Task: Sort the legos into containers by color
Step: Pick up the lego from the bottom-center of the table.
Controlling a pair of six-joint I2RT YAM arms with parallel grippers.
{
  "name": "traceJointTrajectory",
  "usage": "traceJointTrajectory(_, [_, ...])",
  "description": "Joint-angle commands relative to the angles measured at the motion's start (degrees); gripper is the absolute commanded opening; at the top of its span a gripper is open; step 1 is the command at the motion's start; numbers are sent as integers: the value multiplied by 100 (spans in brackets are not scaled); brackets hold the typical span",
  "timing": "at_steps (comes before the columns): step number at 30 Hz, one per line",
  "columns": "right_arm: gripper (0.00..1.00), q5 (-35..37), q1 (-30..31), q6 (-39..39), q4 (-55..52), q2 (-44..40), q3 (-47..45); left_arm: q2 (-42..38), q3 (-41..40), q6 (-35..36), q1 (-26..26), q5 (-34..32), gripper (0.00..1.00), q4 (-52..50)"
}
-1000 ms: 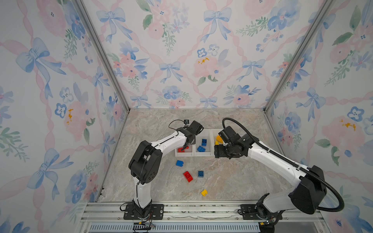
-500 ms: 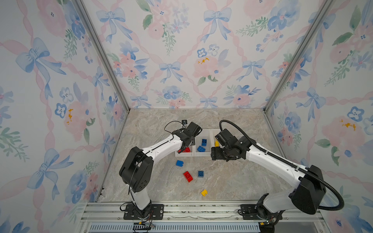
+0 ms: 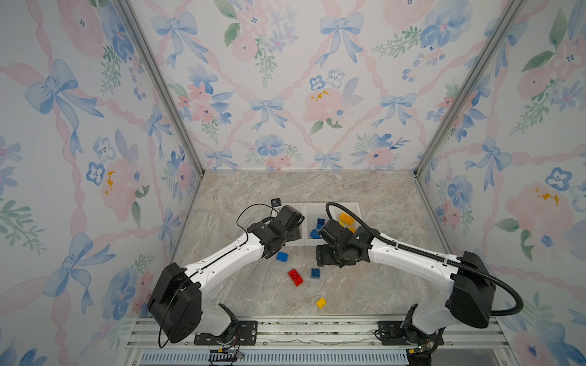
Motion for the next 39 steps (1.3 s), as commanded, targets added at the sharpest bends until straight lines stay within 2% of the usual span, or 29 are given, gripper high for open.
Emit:
traceJointTrajectory(1, [88,79,207,354,146,237,-62,-418,-351,-212,-10,96,77,66])
traceJointTrajectory(11, [81,9,500,708,383,1020,43,-1078,-1005,-380,68,209,78,60])
traceJointTrajectory(31, [64,-32,507,798,634,1660,170,-1208,-1157,-442,100,224,82,58])
traceJointTrajectory(39, [51,-56,526,830,656,1806,171,-1276,-1261,-487,104,233,83,63])
